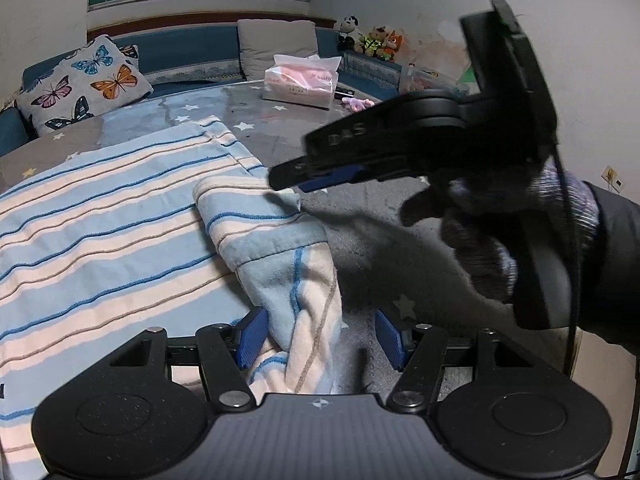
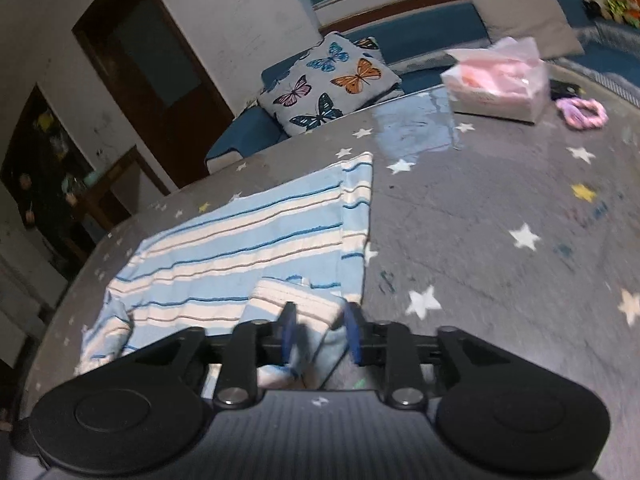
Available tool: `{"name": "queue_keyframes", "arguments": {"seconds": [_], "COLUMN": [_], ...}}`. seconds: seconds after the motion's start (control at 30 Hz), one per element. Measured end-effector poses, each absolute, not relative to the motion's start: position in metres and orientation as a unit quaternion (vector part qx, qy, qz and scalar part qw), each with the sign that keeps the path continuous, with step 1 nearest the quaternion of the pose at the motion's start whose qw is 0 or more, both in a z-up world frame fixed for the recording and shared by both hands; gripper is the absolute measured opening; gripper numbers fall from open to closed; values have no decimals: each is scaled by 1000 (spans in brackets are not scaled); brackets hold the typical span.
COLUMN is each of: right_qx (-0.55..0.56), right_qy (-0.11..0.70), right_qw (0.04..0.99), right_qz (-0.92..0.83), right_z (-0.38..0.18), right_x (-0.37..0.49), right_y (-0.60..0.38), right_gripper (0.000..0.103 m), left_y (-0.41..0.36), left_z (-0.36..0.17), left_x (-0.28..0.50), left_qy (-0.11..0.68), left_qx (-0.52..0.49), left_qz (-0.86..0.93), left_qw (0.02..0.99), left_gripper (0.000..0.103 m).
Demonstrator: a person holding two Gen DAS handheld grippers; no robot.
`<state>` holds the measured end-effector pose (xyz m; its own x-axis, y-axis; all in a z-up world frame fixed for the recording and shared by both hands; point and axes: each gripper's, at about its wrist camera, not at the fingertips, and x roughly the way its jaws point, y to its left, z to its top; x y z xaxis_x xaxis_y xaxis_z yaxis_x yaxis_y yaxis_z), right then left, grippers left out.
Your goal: Fold clothes
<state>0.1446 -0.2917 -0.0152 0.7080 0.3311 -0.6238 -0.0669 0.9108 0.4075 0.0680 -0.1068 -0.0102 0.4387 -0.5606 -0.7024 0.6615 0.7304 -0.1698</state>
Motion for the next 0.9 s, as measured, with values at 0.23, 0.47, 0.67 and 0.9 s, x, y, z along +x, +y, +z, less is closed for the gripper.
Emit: {"name": "queue_keyframes", "arguments": {"seconds": [0.23, 0.47, 0.67, 0.9], "right_qx": [107, 100, 97, 93], "right_qy": [371, 368, 353, 315], "right_qw": [916, 919, 925, 942], "right_qz": [104, 105, 99, 65], "right_z": [-17, -19, -12, 19], "right_x": [146, 151, 144, 96], "right_y": [-268, -267, -269, -297], "right_gripper": [29, 28, 5, 5], "left_y": [-106, -105, -97, -83], "left_z": [-13, -13, -8, 2], "left_x": [69, 67, 66, 61], "left_qy": [391, 386, 378, 365], "left_qx": [63, 65, 62, 52], "left_qz": [-358, -354, -348, -334], "left_qw": [845, 849, 856, 868], "left_gripper": [68, 78, 87, 88]}}
